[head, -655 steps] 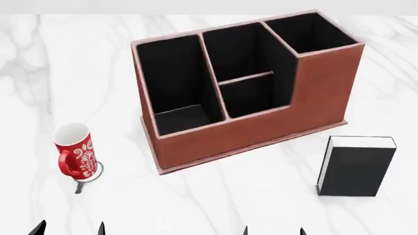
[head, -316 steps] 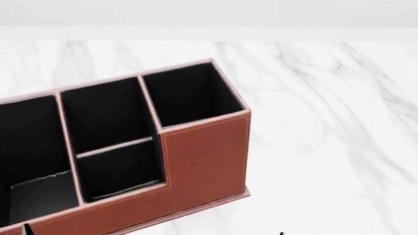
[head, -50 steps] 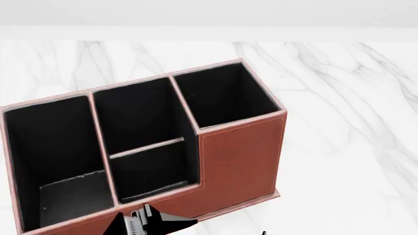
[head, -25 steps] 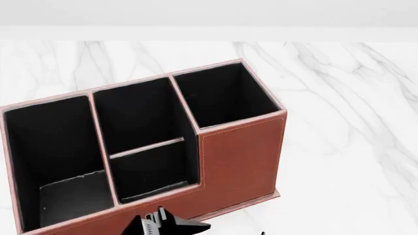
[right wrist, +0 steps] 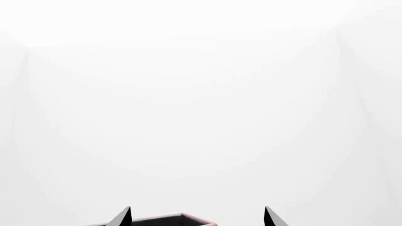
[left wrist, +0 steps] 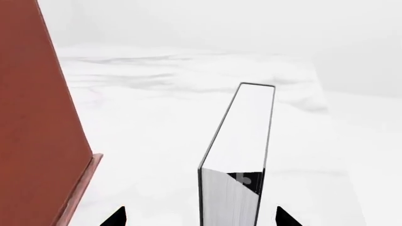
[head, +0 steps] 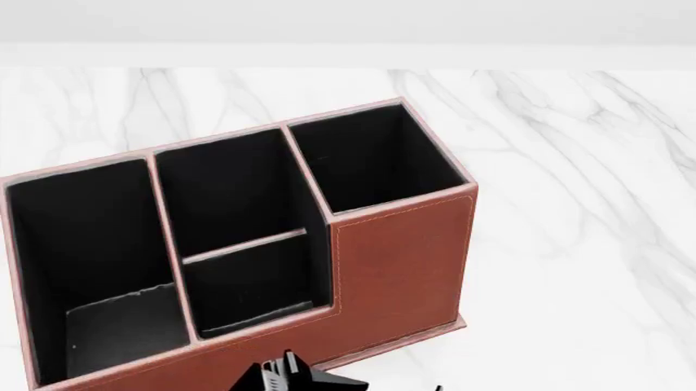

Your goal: Pick up the book and place it in the back compartment of the caddy.

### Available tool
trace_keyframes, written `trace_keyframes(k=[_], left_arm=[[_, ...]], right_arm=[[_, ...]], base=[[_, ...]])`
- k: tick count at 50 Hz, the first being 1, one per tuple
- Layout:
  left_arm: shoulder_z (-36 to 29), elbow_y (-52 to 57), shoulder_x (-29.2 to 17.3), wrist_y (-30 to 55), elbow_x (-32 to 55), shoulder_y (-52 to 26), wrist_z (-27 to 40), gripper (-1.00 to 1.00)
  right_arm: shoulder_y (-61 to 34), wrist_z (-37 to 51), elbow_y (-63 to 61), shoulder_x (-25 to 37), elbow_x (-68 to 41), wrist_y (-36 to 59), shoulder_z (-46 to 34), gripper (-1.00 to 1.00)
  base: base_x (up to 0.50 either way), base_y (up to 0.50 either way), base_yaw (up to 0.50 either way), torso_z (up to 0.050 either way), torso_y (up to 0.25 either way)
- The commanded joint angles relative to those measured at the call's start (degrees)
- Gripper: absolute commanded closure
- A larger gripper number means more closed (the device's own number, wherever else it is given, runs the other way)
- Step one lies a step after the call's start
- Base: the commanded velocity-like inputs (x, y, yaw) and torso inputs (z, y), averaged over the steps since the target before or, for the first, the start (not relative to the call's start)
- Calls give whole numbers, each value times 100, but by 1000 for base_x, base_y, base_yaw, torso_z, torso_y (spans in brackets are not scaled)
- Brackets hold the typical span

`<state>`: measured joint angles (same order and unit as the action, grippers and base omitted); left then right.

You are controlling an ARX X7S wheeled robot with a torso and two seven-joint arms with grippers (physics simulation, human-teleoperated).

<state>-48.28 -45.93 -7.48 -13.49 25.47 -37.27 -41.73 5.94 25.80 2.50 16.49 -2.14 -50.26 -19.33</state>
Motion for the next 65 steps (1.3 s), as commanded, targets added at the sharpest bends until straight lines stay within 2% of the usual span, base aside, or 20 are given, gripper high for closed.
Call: trace_keyframes(k=[1,24,36,37,42,48,59,65], left_arm=[[-84,-70,94,40,-63,-65,33,-100],[-267,-710,455,-177,-190,-199,-30,-100],[-372,-1335,649,-402,-106,-286,-359,-100],[-380,-1305,638,-397,-104,-276,-321,100],[-461,-1671,734,-546,41,-338,-467,100],[-896,-1894,738,-754,490,-433,-412,100],[-1091,-2010,721,-918,674,-481,-309,100],[-1143,-1256,343,-616,689,-400,25,100]], right_arm=[[-1,20,2,20,-18,-20,-6,-100],[0,61,-20,47,-15,-9,-24,-100],[11,86,-45,60,-16,-7,-30,-100],[8,85,-38,60,-20,-11,-34,-100],[6,88,-33,66,-23,-23,-39,-100],[-8,94,-21,67,-15,-10,-50,-100],[-14,111,-16,81,-36,-20,-55,-100],[-10,125,-30,85,-30,-13,-58,-100]], base=[[0,0,0,0,0],[0,0,0,0,0],[0,0,0,0,0],[0,0,0,0,0],[0,0,0,0,0],[0,0,0,0,0],[0,0,0,0,0],[0,0,0,0,0]])
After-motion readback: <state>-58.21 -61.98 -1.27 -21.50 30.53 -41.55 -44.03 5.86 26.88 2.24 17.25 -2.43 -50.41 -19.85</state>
